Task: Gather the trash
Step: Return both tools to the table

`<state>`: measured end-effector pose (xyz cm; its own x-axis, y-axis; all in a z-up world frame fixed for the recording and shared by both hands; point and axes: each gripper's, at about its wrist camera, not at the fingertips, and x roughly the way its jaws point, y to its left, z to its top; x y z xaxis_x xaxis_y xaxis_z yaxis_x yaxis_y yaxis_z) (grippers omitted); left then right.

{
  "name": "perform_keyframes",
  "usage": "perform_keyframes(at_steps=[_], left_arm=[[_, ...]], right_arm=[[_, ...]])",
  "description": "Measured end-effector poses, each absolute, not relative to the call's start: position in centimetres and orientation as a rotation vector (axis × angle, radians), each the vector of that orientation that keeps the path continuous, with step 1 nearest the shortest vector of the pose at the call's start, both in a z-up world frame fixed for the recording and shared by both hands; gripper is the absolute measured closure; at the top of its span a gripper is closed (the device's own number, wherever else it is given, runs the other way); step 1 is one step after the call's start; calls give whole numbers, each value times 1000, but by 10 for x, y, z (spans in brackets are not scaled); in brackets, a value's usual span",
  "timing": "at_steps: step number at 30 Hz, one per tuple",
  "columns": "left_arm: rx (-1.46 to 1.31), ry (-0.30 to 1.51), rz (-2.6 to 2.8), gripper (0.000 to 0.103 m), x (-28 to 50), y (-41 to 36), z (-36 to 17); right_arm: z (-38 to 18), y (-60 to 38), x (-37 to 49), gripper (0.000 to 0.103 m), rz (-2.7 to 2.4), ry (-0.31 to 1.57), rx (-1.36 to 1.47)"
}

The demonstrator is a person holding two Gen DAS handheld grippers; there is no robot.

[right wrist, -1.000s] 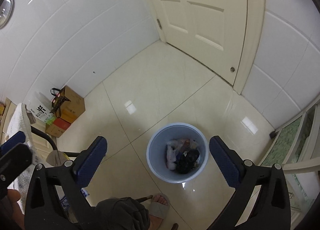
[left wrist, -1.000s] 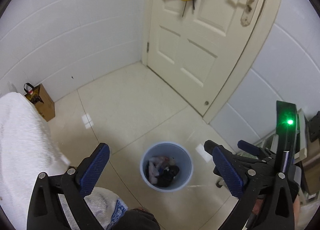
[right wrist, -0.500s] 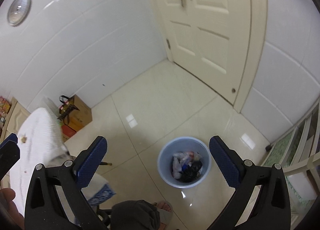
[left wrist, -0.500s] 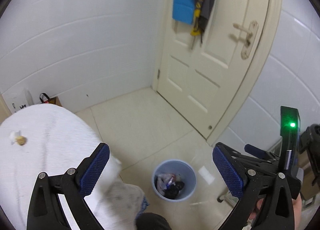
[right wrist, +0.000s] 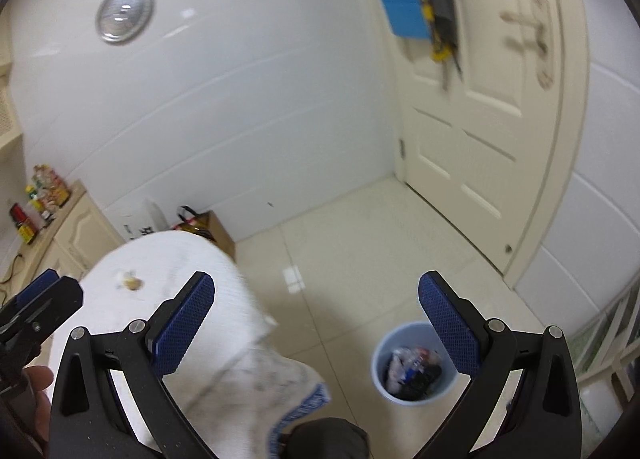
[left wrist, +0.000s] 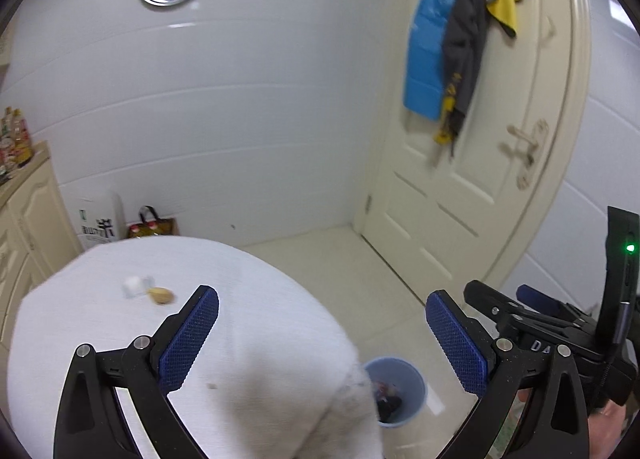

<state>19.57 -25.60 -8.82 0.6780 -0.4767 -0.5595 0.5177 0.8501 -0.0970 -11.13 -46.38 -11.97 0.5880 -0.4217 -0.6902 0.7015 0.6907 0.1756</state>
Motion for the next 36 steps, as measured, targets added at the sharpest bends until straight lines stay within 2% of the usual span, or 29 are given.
perform_keyframes(at_steps=[9, 15, 22, 29, 31, 36], left_arm=[[-4, 508, -441, 1, 154, -172, -63], [-31, 468, -335, 1, 132, -130, -69], [-40, 510, -230, 1, 133, -107, -95], [-34, 604, -151, 1, 177, -116, -123], [-33, 640, -137, 1, 191, -120, -132], [-15, 715, -113, 1, 239, -150, -150]], right_arm=[[-81, -392, -62, 0, -578, 611, 341], [-73, -350, -32, 0, -534, 595, 260], [-99, -321, 22, 0, -425, 664, 223], [-149, -310, 84, 0, -342, 776, 199], [-169, -310, 105, 3, -327, 820, 195], [-224, -319, 150, 26, -292, 949, 203]])
